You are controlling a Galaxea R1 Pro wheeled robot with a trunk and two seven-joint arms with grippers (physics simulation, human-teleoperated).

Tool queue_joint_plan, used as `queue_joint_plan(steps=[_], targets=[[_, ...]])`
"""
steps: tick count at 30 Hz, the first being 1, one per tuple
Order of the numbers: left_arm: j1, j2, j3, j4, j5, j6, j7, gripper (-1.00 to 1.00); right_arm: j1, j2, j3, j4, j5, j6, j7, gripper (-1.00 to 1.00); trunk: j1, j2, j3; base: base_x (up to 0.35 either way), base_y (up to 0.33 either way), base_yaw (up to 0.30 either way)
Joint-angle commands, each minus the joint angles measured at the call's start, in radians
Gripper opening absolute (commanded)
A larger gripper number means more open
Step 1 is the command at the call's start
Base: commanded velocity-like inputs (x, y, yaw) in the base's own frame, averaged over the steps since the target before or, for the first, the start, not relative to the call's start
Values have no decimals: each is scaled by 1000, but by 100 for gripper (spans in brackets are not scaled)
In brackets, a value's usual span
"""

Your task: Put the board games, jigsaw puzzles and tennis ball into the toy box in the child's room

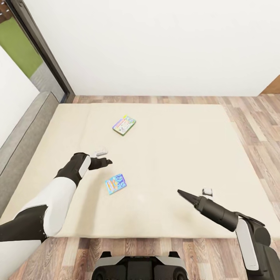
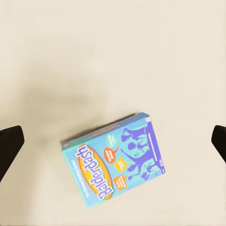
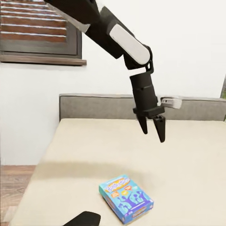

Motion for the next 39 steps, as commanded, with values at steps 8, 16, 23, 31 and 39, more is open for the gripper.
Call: queue_joint_plan(steps=[8,16,23,31,39], targets=[[0,-1,2,-1,-2,-12,-1,100,1,0,-42,-4,11,16,84,100,0,-2,-15,0,0,0],[0,0,-1,-1,-2,-15,-1,100,1,0,-47,-1,14,16,93,100,0,-2,-28,0,0,0],[0,0,-1,-1,-2,-17,-1,100,0,1,-47,2,16,14,91,100,0,-2,-39,0,0,0],[0,-2,-3,-1,-3,-19,-1,100,0,2,-45,3,16,12,89,100,0,-2,-52,0,0,0],[0,-4,-3,-1,-5,-19,-1,100,0,2,-44,4,18,11,89,100,0,-2,-66,0,0,0]])
